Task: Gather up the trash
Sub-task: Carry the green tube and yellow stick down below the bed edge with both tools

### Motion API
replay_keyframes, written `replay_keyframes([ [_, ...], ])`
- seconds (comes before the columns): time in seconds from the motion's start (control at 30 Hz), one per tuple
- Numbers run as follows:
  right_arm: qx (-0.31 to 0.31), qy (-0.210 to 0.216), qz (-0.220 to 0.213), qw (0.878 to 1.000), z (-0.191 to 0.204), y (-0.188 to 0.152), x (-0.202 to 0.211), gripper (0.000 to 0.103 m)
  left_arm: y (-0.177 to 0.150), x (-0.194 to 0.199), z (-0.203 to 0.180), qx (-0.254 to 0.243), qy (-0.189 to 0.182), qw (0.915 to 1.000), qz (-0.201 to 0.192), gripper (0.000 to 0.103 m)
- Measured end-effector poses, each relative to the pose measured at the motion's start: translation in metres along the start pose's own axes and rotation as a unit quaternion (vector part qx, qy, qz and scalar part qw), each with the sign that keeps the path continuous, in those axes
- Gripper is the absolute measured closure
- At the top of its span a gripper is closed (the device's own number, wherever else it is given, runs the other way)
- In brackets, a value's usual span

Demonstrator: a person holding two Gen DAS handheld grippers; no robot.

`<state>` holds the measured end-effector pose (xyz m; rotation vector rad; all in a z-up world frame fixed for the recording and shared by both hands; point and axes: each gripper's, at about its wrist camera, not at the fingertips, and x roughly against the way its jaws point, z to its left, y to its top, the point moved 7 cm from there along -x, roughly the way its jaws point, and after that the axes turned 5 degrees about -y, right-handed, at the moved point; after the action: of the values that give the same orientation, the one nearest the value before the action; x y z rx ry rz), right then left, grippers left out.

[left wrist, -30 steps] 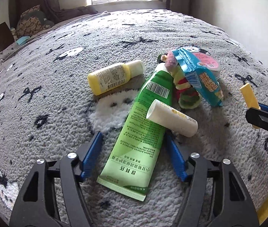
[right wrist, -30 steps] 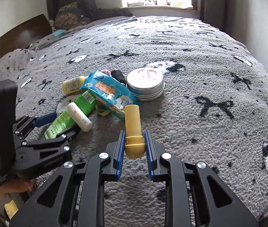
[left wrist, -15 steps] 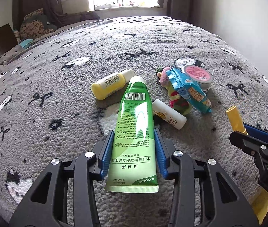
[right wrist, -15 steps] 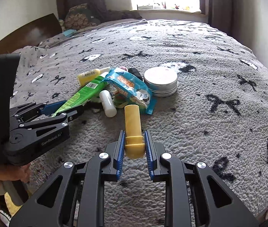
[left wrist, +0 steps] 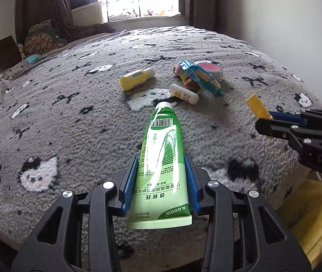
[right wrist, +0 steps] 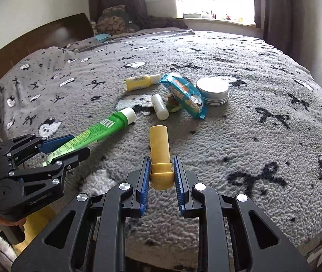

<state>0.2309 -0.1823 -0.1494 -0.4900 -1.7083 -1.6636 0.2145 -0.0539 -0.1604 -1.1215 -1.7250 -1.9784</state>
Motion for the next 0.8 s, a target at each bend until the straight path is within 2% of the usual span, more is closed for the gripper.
replay_keyframes([
  [0.37,0.012,0.015,-0.023,1.000,0.017,-0.032,0.040,0.081,-0.033,0.064,-0.016,0.004,-0.023,0.9987,-0.045,0.066],
  [0.63,-0.001,0.022,-0.023,0.999,0.021,-0.068,0.066,0.081,-0.068,0.099,-0.041,-0.021,-0.029,0.9982,-0.047,0.066],
  [0.8,0.001,0.015,-0.011,1.000,0.024,-0.098,0.074,0.081,-0.100,0.113,-0.064,-0.030,-0.049,0.9979,-0.031,0.066],
])
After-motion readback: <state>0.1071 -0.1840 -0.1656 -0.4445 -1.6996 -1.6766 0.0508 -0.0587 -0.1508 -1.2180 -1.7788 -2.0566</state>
